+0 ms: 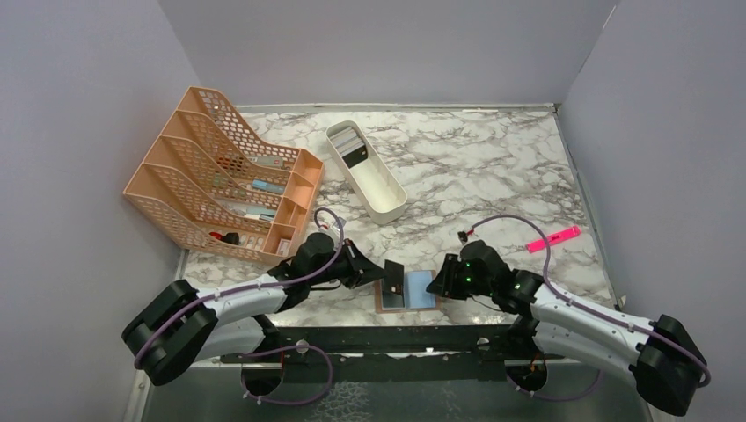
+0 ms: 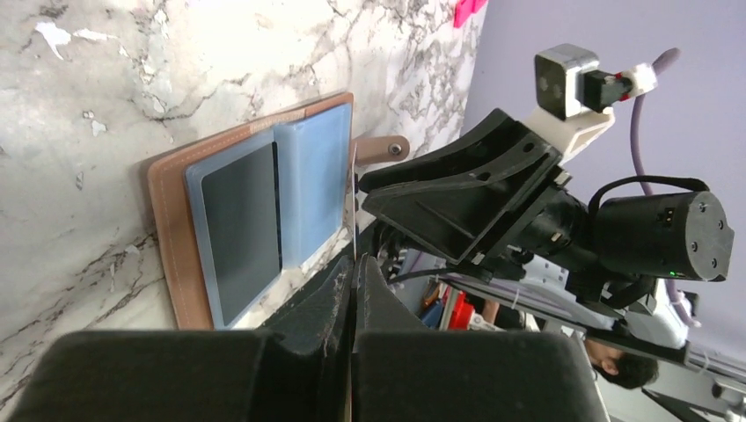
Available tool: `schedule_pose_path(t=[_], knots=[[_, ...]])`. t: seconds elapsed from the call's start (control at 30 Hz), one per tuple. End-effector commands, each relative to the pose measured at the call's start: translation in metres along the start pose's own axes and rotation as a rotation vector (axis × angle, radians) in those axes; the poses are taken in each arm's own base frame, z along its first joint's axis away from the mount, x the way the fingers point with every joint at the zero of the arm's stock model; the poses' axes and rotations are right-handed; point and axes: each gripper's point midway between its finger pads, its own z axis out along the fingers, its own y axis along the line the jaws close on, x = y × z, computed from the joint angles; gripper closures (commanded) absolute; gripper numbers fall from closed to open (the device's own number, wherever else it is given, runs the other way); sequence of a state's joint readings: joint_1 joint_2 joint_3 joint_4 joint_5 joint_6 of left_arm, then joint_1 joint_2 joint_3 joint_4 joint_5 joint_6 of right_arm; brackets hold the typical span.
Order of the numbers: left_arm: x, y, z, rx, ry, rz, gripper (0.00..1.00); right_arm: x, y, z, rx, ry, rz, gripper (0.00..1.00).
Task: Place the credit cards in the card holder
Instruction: Insert the credit card into the storage box.
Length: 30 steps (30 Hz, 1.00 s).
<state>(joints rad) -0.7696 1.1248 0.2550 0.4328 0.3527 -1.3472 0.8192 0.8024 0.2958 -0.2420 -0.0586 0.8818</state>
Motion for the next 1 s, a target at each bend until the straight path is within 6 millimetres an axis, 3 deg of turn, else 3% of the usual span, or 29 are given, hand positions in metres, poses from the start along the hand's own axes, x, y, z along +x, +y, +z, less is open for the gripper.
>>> schedule_pose_path(t=[0.0, 0.17, 0.5, 0.97], knots=[[-0.011, -0.002, 0.007, 0.018, -0.093, 0.029, 1.00, 0.003, -0.020, 0.004, 0.122, 0.024, -0.015, 0.66], [-0.007, 0.008, 0.013, -0.009, -0.097, 0.046, 1.00, 0.014, -0.037, 0.011, 0.184, 0.056, 0.004, 0.69], [0.004, 0.024, 0.026, -0.056, -0.082, 0.069, 1.00, 0.025, -0.048, 0.014, 0.198, 0.072, 0.024, 0.76], [0.009, 0.041, 0.030, -0.110, -0.088, 0.107, 1.00, 0.029, -0.045, 0.013, 0.159, 0.075, 0.030, 0.80]])
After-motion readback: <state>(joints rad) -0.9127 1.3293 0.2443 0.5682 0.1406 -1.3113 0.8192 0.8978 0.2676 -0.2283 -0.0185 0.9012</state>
